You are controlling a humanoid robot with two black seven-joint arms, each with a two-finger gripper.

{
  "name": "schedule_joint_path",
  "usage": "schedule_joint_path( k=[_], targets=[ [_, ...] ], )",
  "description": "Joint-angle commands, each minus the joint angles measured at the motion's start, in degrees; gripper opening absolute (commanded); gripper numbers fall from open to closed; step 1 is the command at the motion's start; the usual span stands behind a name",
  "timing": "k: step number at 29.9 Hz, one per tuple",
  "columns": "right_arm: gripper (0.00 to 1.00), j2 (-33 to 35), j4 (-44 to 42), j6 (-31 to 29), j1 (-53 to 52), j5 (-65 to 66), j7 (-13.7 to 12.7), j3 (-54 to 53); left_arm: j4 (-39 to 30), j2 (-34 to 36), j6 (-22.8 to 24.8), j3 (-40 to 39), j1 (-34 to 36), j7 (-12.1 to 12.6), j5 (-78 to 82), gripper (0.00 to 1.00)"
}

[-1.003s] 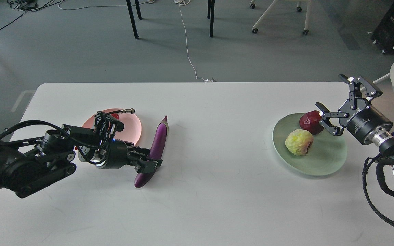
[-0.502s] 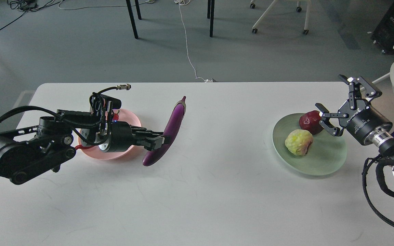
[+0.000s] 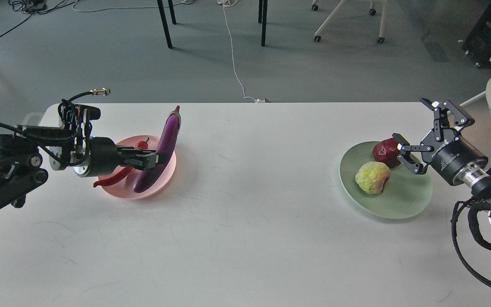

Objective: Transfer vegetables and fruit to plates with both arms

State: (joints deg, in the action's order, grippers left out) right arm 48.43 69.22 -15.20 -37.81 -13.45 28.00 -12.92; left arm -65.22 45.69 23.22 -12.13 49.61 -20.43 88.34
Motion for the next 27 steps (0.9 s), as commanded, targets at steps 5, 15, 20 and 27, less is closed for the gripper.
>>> schedule_joint_path(
  k=[5, 15, 20, 27],
  targets=[
    [0.97, 0.09, 0.22, -0.01, 0.01, 0.00, 0.00, 0.00, 0.26, 0.98, 0.60, 0.09, -2.15, -0.05, 0.52, 0.27],
    [0.97, 0.00, 0.22, -0.01, 0.01, 0.00, 0.00, -0.09, 2.38, 1.25, 0.33, -0.09, -2.33, -3.47, 0.43, 0.98],
    [0.97, -0.09, 0.22, -0.01, 0.01, 0.00, 0.00, -0.44, 2.38, 1.51, 0.25, -1.23, -0.58, -3.91, -0.62, 0.98],
    [0.98, -0.18, -0.05, -0.18, -1.74, 0.09, 0.00, -0.62, 2.38, 1.25, -0.02, -5.88, 5.06, -5.05, -10.62, 0.98]
  ],
)
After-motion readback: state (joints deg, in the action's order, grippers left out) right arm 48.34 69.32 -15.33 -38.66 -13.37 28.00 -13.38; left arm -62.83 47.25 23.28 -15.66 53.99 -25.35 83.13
